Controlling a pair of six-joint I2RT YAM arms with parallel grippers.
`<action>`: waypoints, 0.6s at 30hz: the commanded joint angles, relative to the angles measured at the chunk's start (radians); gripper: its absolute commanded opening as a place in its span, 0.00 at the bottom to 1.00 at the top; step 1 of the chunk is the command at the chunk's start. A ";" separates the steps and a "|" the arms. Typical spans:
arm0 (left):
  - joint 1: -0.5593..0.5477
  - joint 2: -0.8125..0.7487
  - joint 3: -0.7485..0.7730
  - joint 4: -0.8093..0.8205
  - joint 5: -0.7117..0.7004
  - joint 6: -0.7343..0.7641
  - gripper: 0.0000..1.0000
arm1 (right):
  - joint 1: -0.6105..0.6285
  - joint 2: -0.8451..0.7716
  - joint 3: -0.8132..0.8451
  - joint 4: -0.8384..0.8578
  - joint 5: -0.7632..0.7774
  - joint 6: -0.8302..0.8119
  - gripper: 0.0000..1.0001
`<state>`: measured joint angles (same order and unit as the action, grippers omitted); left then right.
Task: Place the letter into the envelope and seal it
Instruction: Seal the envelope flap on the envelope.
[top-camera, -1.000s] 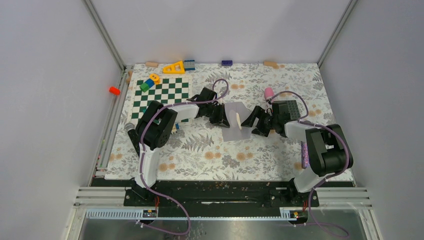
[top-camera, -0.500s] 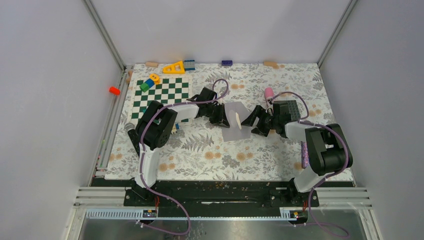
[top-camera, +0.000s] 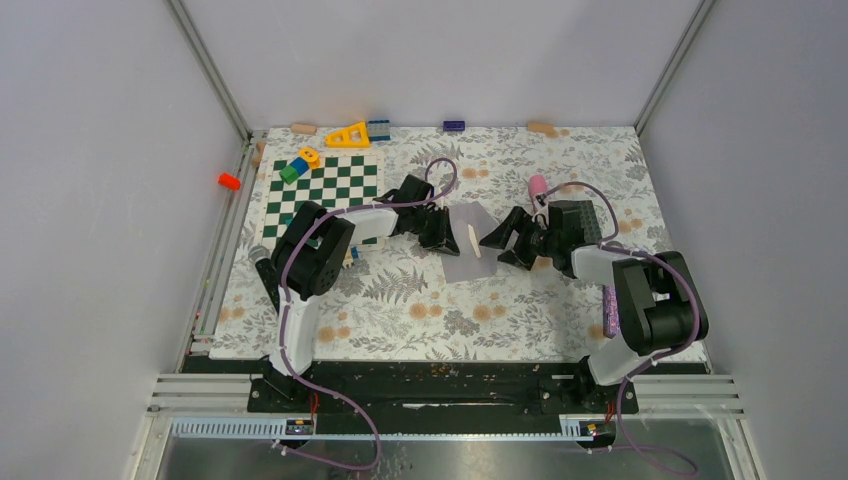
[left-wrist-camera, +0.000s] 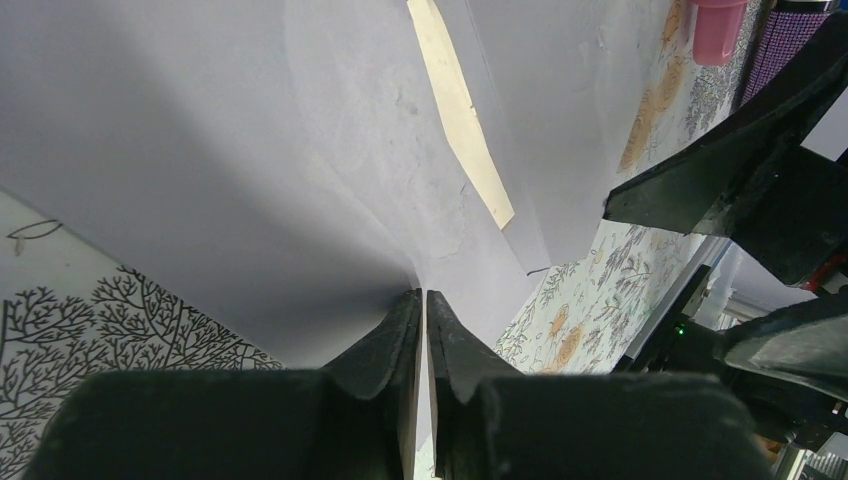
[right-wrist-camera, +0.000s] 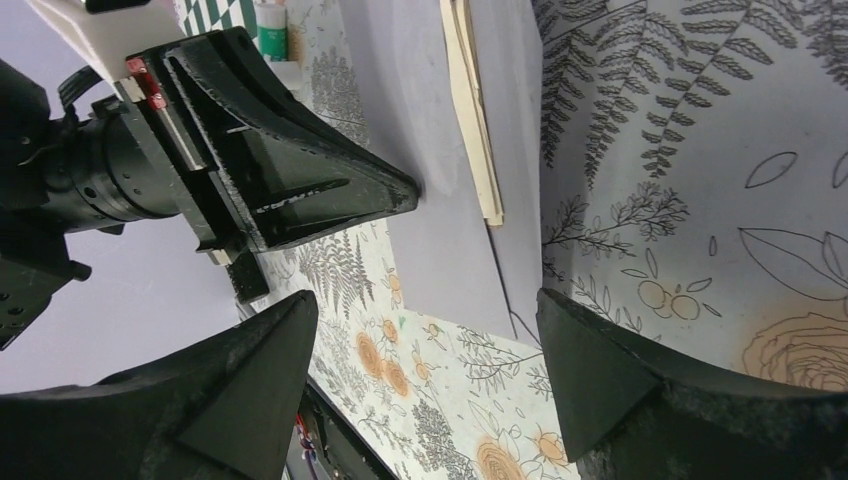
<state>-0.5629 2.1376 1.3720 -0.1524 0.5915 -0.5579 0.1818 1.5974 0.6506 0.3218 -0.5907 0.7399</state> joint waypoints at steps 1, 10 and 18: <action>-0.006 0.001 -0.013 -0.016 -0.005 0.017 0.09 | 0.002 -0.026 0.003 0.060 -0.052 0.019 0.87; -0.006 0.002 -0.013 -0.016 -0.004 0.016 0.08 | 0.004 0.025 0.016 0.118 -0.110 0.046 0.87; -0.006 0.001 -0.012 -0.016 -0.002 0.015 0.08 | 0.026 0.073 0.040 0.158 -0.144 0.056 0.87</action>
<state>-0.5629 2.1376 1.3720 -0.1532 0.5919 -0.5579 0.1852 1.6444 0.6518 0.4213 -0.6983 0.7849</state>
